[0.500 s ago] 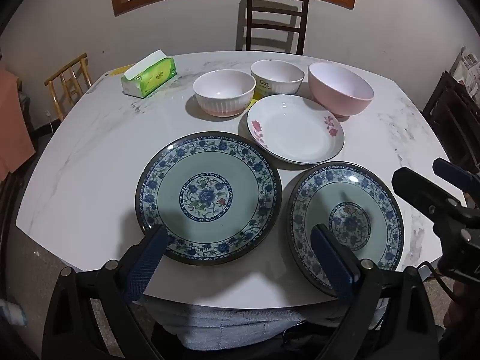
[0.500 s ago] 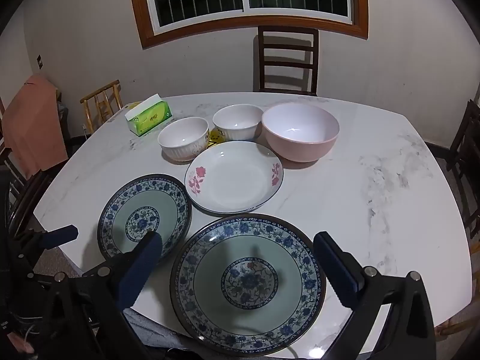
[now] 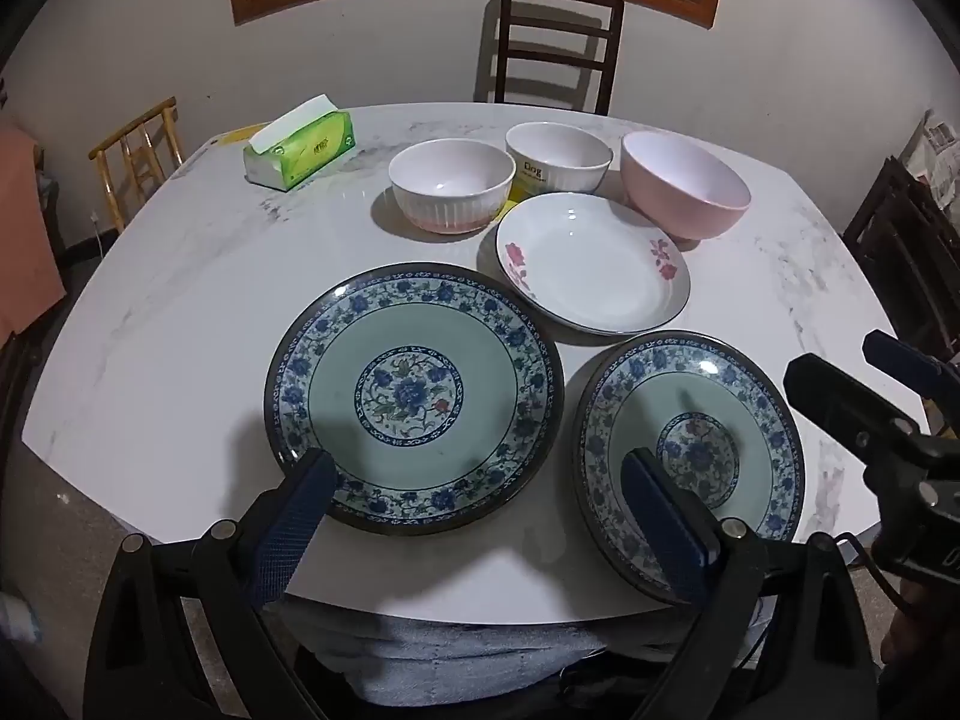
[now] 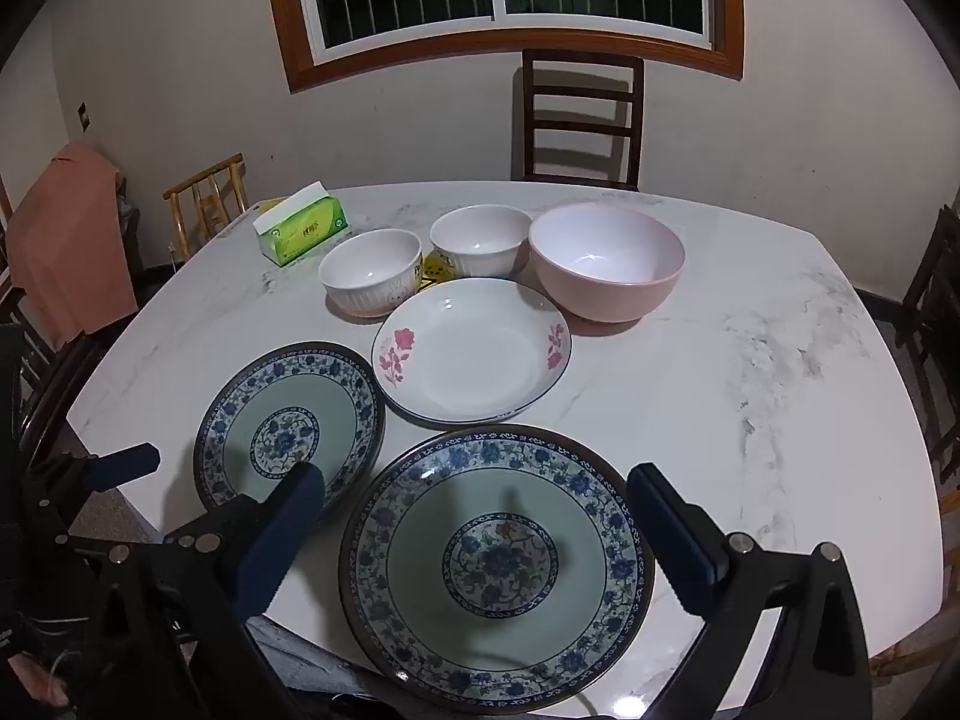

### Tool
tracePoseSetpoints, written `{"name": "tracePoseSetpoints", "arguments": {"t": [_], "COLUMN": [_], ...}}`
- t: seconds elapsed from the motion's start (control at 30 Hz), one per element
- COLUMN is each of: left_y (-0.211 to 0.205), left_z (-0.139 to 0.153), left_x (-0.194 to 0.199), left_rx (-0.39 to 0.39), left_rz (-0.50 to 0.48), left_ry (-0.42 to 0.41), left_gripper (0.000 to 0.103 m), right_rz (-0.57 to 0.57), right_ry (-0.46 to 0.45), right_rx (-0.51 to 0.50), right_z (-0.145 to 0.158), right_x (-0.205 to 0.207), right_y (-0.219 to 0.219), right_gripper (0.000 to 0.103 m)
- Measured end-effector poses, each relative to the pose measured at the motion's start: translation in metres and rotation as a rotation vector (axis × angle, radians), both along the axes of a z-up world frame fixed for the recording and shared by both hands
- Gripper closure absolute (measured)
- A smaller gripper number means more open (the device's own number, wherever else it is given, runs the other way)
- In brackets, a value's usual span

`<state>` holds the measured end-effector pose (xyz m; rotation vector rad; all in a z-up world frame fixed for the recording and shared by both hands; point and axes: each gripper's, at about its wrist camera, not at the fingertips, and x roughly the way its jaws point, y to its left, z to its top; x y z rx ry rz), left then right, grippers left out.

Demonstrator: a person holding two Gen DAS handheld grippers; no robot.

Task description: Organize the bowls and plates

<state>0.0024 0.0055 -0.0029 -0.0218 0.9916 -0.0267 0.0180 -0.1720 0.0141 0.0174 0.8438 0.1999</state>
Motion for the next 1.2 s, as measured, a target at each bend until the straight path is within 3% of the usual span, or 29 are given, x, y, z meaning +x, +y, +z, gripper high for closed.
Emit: {"name": "tracePoseSetpoints", "arguments": {"t": [0.3, 0.77, 1.2], "left_y": [-0.004, -0.012, -0.008], "left_z": [-0.001, -0.004, -0.013], "left_x": [0.0, -0.001, 0.002], "left_rx": [-0.035, 0.042, 0.046], "left_rz": [-0.04, -0.05, -0.037], "left_ry": [-0.007, -0.006, 0.035], "left_gripper": [0.01, 0.014, 0.015], "right_rz": [0.008, 0.016, 0.02], "right_ry": [-0.005, -0.004, 0.015], "right_rx": [-0.005, -0.012, -0.015], "right_z": [-0.001, 0.002, -0.003], "right_x": [0.0, -0.001, 0.001], "right_y": [0.0, 0.003, 0.007], "right_gripper": [0.0, 0.0, 0.0]}}
